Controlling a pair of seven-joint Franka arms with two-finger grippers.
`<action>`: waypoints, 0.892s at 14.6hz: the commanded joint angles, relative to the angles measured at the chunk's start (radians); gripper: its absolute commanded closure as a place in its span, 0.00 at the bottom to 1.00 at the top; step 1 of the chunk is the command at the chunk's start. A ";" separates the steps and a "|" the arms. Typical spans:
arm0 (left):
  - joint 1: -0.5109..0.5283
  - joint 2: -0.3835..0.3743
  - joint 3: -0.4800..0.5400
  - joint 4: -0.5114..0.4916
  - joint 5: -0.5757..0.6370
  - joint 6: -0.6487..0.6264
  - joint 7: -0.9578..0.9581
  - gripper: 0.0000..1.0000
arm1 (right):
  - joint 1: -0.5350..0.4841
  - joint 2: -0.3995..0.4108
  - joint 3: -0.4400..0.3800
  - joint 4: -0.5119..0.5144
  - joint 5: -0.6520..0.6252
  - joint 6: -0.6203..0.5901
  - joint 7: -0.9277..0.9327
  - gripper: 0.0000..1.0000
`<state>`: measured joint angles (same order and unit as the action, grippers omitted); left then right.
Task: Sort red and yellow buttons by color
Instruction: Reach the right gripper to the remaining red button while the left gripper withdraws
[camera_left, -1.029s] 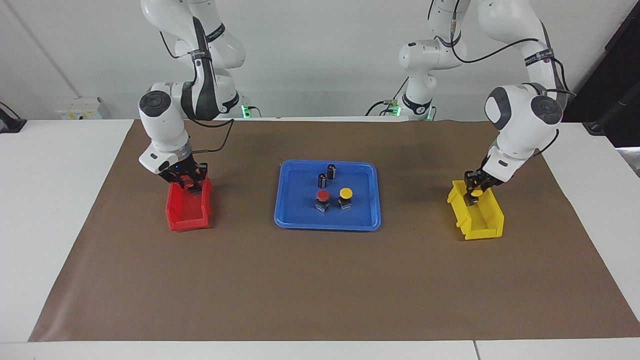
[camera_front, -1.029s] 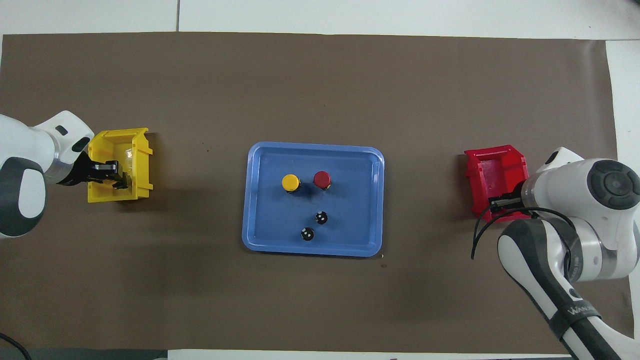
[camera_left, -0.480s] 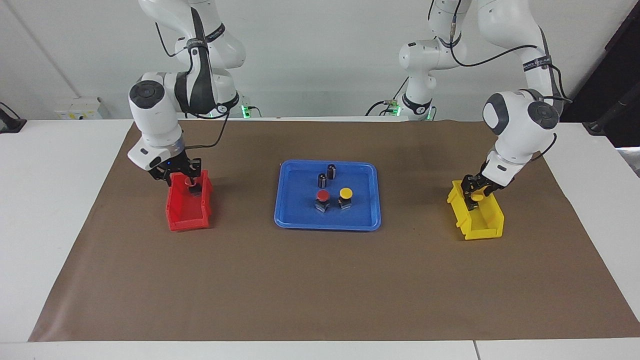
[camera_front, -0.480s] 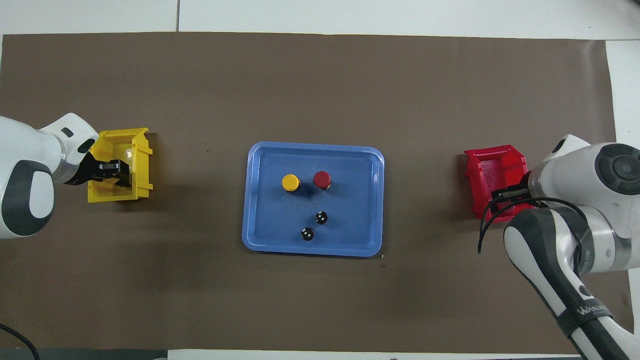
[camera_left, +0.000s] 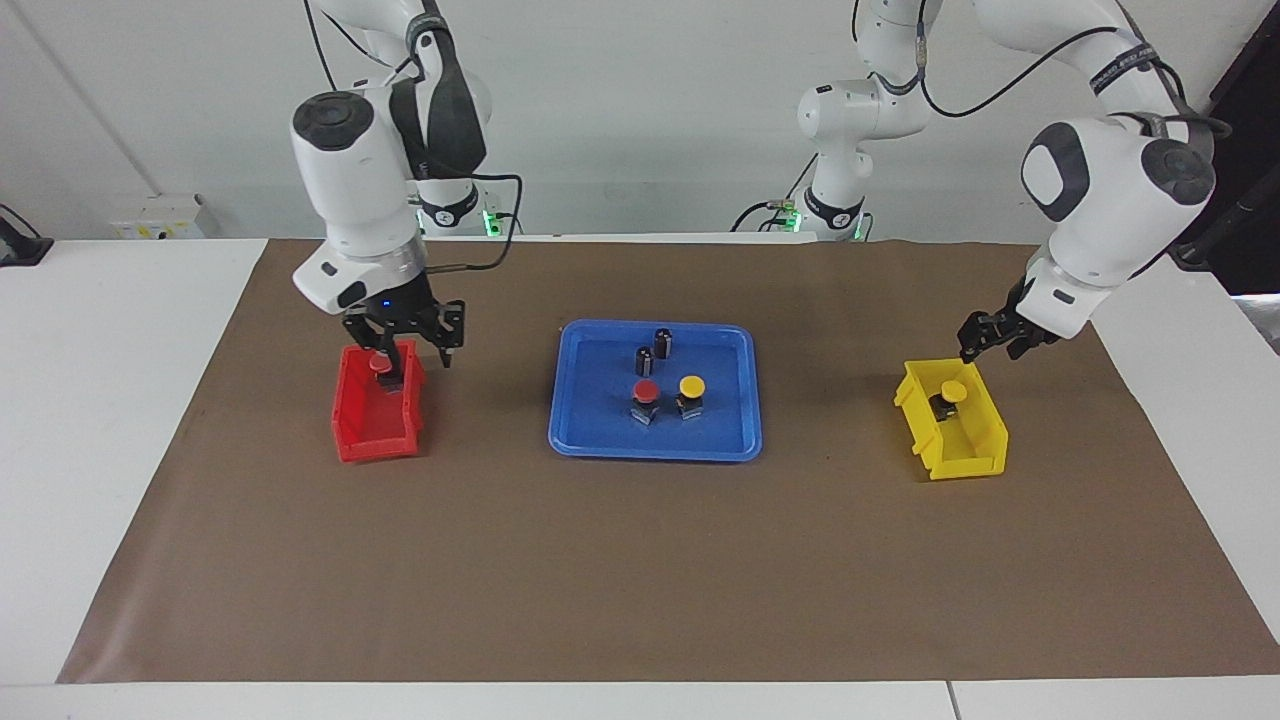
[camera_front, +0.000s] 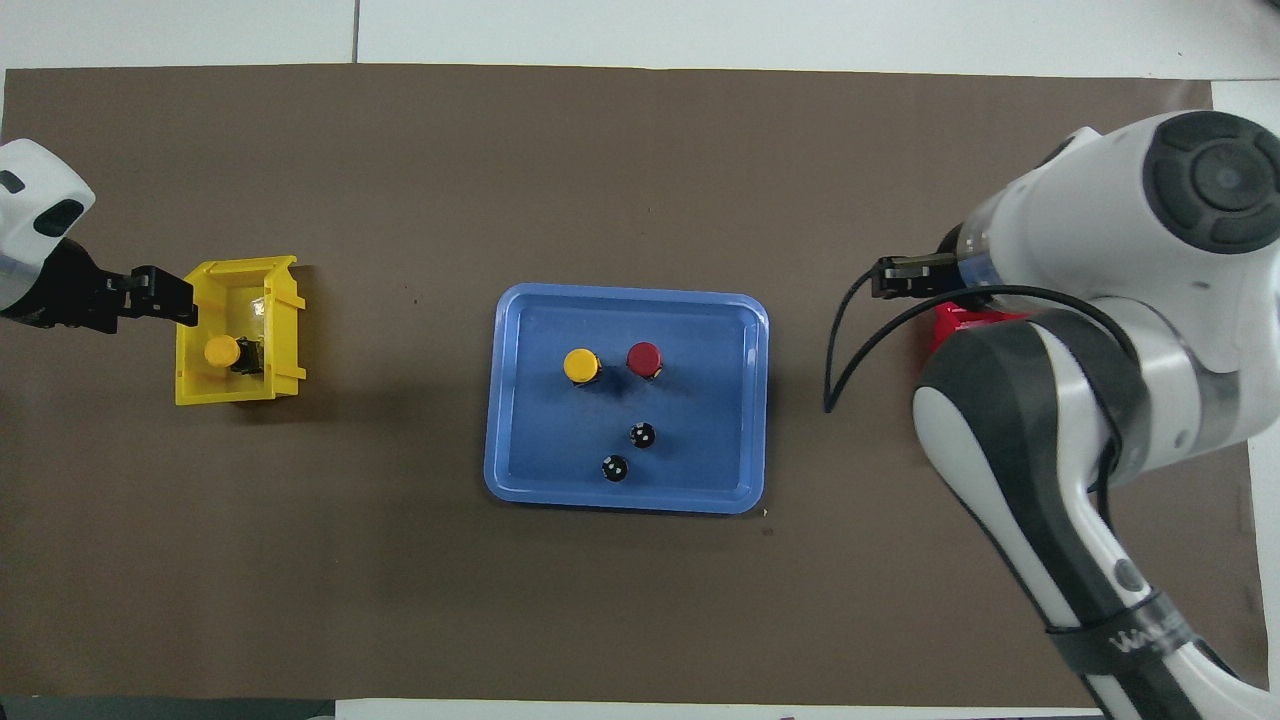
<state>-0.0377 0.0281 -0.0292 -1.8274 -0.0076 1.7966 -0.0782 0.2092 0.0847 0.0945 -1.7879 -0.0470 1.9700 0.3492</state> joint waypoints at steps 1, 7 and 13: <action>-0.158 -0.005 -0.009 -0.024 -0.002 0.018 -0.226 0.00 | 0.128 0.148 -0.004 0.178 -0.002 -0.002 0.222 0.38; -0.209 -0.010 -0.009 -0.023 -0.003 -0.008 -0.236 0.00 | 0.263 0.247 -0.003 0.144 -0.034 0.114 0.387 0.37; -0.199 -0.031 -0.005 -0.013 -0.003 0.001 -0.229 0.00 | 0.331 0.308 -0.004 0.095 -0.036 0.196 0.442 0.34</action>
<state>-0.2418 0.0276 -0.0379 -1.8369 -0.0078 1.7977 -0.3188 0.5387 0.3989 0.0933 -1.6622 -0.0733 2.1448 0.7747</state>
